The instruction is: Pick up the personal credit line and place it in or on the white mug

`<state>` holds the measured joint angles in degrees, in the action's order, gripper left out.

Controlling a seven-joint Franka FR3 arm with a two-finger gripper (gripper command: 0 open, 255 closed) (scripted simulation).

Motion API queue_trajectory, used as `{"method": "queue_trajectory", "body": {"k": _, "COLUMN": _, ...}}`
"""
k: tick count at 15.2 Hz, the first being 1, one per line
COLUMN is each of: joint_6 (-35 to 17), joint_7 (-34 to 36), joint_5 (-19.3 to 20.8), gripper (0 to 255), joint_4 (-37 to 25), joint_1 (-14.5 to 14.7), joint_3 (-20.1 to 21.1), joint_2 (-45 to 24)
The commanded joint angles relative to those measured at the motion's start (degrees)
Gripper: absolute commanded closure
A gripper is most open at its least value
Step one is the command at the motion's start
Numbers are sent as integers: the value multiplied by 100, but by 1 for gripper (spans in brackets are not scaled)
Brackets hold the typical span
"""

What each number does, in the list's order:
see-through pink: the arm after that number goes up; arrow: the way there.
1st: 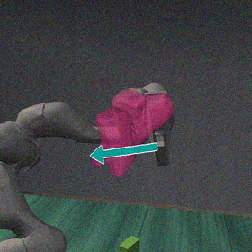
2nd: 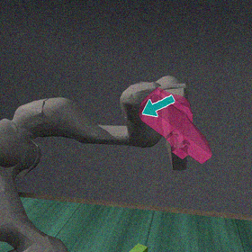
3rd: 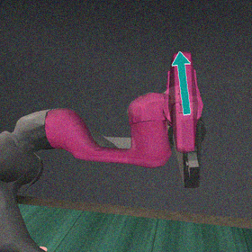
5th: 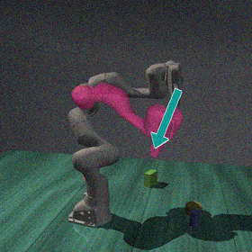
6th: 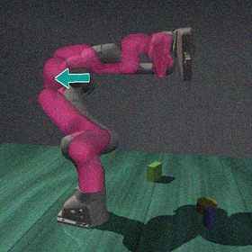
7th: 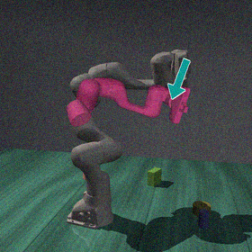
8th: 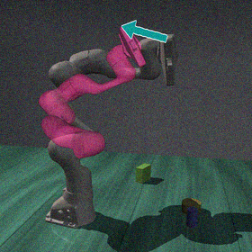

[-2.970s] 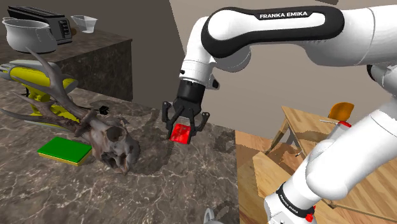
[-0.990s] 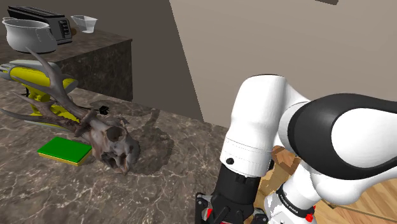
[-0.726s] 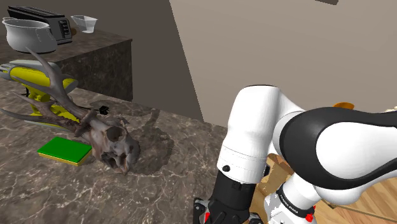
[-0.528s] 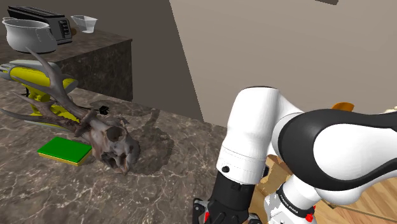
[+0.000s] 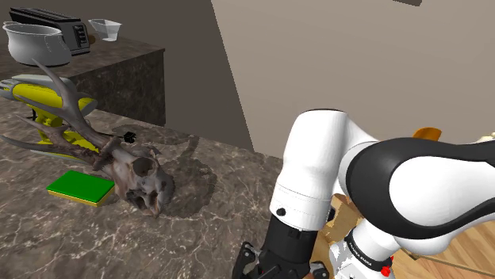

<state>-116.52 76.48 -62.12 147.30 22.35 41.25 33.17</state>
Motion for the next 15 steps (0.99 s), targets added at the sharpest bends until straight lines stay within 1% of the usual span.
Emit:
{"method": "queue_trajectory", "body": {"k": 1, "joint_6": 3, "joint_7": 2, "joint_5": 2, "gripper": 0, "joint_4": 4, "joint_1": 1, "joint_3": 0, "joint_2": 2}}
{"method": "queue_trajectory", "body": {"k": 3, "joint_6": -4, "joint_7": -10, "joint_5": 0, "gripper": 0, "joint_4": 12, "joint_1": -1, "joint_3": 1, "joint_2": -4}}
{"method": "queue_trajectory", "body": {"k": 7, "joint_6": 772, "joint_7": 111, "joint_5": 451, "gripper": 0, "joint_4": -186, "joint_1": -85, "joint_3": -607, "joint_2": 402}}
{"method": "queue_trajectory", "body": {"k": 15, "joint_6": 772, "joint_7": 111, "joint_5": 451, "gripper": 0, "joint_4": -186, "joint_1": -84, "joint_3": -608, "joint_2": 402}}
